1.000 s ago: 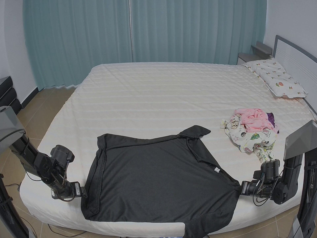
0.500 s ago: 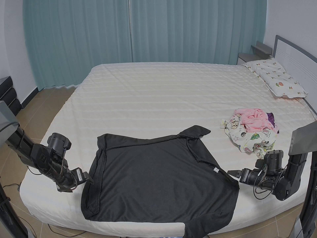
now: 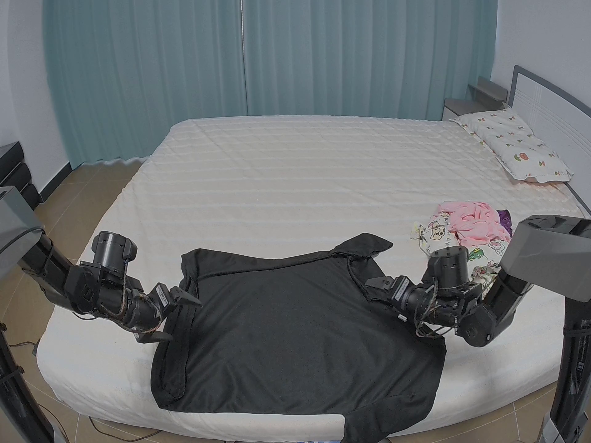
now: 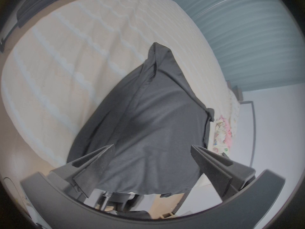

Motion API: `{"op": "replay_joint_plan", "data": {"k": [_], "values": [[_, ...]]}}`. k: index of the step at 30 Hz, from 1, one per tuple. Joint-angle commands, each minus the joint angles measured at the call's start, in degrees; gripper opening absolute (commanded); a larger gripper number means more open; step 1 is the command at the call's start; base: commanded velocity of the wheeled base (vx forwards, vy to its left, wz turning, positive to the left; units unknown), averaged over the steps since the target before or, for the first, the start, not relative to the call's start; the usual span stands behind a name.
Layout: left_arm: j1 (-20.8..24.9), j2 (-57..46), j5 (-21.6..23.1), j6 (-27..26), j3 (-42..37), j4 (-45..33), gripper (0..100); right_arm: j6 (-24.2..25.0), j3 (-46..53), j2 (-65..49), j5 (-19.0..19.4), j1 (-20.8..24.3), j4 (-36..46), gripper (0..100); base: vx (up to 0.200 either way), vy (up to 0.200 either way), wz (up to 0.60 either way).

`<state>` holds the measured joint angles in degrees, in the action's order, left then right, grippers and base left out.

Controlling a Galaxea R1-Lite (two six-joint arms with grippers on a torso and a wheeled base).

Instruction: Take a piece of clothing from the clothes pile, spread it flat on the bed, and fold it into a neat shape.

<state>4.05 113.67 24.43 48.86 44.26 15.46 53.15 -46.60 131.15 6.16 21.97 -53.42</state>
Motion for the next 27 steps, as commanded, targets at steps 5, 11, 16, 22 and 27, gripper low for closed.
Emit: {"op": "replay_joint_plan", "data": {"k": [5,11,16,22,27], "values": [[0.1,3.7,1.2,6.4,-1.1,9.4,100,1.2,-14.0,8.6,-3.3,2.2,9.5,100,0.0,0.0,0.0],[0.1,3.9,1.2,6.8,-1.0,9.4,100,1.8,-17.0,8.7,-3.4,2.8,13.3,100,0.0,0.0,0.0],[0.1,4.2,1.2,6.8,-0.9,9.4,100,2.0,-19.0,10.4,-4.1,2.7,13.5,100,0.0,0.0,0.0],[0.1,4.4,1.2,6.8,-0.8,9.5,100,1.8,-24.4,14.0,-8.5,1.2,15.4,100,0.0,0.0,0.0],[0.1,4.5,1.2,6.7,-0.9,9.5,100,2.0,-25.8,14.0,-8.7,0.4,16.4,0,0.0,0.0,0.0]]}}
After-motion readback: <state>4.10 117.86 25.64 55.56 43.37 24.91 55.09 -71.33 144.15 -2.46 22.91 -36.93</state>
